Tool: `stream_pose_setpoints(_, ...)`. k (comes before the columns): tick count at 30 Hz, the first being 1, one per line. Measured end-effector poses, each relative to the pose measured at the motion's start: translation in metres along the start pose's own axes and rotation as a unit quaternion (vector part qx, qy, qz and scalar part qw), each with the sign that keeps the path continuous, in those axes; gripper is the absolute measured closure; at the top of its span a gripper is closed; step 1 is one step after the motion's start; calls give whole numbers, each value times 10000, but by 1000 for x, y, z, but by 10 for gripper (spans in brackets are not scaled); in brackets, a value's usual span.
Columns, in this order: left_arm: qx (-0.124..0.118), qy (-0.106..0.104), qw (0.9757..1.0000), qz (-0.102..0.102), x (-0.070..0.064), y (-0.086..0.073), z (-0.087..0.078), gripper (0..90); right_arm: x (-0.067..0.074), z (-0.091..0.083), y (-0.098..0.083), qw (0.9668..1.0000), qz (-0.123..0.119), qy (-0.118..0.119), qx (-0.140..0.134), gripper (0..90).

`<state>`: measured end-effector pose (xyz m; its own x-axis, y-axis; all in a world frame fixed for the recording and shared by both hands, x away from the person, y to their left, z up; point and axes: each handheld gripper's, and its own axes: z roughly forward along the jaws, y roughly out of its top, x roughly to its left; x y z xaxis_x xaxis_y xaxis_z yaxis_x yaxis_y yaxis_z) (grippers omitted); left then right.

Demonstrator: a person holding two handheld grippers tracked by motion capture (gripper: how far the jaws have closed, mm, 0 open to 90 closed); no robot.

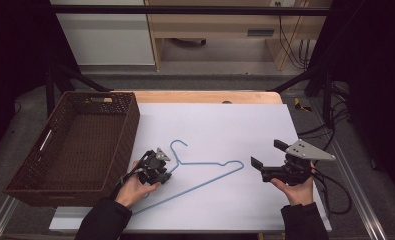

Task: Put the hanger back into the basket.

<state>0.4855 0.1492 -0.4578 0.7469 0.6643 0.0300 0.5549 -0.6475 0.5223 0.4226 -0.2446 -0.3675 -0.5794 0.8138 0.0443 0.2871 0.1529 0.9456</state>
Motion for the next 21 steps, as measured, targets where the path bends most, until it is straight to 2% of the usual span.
stream_pose_setpoints(6,48,-60,10000,17,-2,1,0,783,0,0,0,10000,10,14,-14,32)
stream_pose_setpoints(11,35,-113,9999,-74,0,1,1,813,0,1,0,10000,36,19,-22,32)
stream_pose_setpoints(13,40,-73,9999,-73,0,1,0,856,0,1,0,10000,21,21,-1,32)
stream_pose_setpoints(21,85,36,10000,-12,-4,2,1,860,0,2,0,10000,-22,39,14,31)
